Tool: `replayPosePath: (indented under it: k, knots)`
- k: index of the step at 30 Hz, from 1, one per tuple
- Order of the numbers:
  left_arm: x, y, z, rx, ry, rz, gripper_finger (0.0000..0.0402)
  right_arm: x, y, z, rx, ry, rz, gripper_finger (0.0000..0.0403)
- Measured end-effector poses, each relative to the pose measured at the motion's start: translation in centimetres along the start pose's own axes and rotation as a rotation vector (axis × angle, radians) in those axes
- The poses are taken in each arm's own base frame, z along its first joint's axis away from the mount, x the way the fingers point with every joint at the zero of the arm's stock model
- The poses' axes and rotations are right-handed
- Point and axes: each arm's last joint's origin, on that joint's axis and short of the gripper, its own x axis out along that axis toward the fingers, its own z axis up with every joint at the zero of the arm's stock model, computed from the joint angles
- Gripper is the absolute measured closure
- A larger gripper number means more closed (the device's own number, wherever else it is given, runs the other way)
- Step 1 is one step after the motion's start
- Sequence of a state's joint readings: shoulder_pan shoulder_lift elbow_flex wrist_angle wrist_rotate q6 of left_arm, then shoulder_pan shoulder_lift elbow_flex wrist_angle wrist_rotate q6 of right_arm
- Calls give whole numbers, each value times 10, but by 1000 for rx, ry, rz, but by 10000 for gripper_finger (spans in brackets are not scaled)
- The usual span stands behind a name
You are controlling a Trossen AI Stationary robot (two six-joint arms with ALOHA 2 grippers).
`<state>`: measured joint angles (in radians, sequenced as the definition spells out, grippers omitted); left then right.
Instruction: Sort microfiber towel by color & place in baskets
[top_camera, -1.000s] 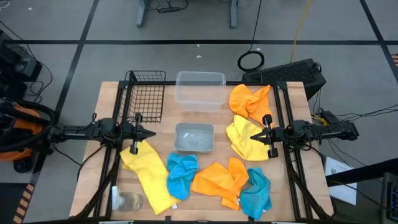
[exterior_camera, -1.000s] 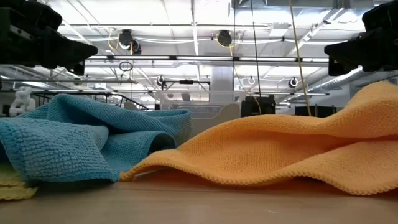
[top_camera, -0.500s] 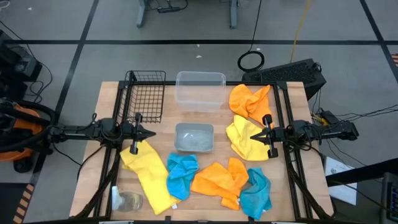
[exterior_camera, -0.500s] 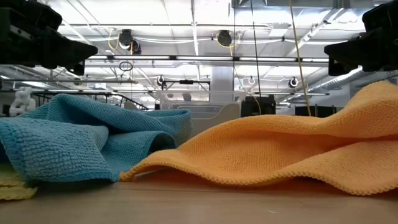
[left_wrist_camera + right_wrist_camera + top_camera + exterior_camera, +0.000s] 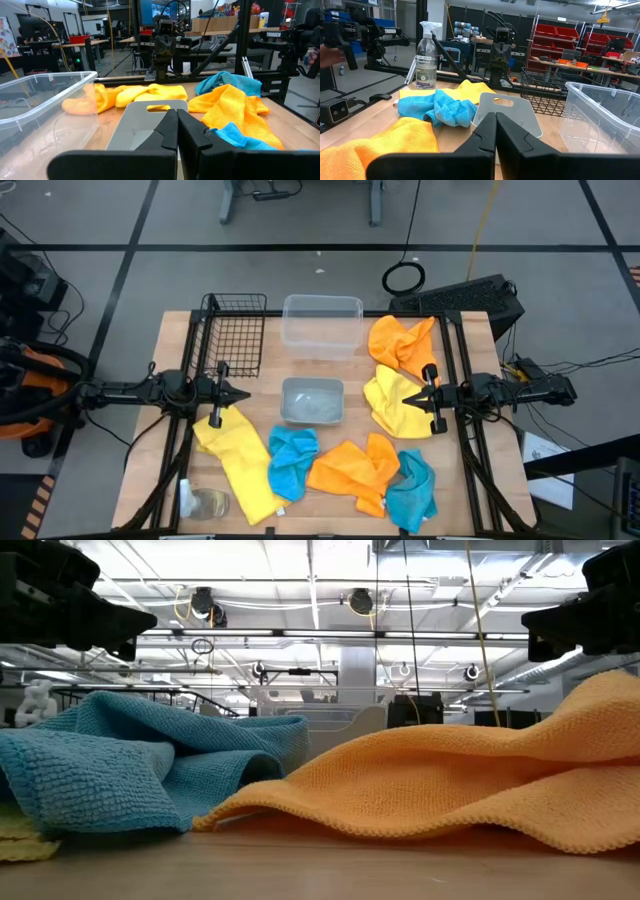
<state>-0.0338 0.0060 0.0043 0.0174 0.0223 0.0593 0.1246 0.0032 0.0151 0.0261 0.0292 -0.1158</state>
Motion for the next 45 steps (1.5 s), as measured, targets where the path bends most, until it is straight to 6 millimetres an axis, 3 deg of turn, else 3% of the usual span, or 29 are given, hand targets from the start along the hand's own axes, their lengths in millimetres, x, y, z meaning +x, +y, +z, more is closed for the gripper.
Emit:
replayPosePath:
  k: [4, 10, 21, 31, 45]
  knots:
    - [0, 0, 0, 0, 1, 0, 400, 0, 0, 0, 34, 0, 0, 403]
    - [0, 0, 0, 0, 0, 0, 400, 0, 0, 0, 237, -4, 0, 403]
    - [0, 0, 0, 0, -1, 0, 400, 0, 0, 2, 169, -18, -5, 403]
    - [0, 0, 1, 0, -14, 2, 400, 0, 0, 1, 301, -16, -8, 403]
    - [0, 0, 2, 0, -17, 2, 400, -1, -2, 9, 322, -74, -48, 403]
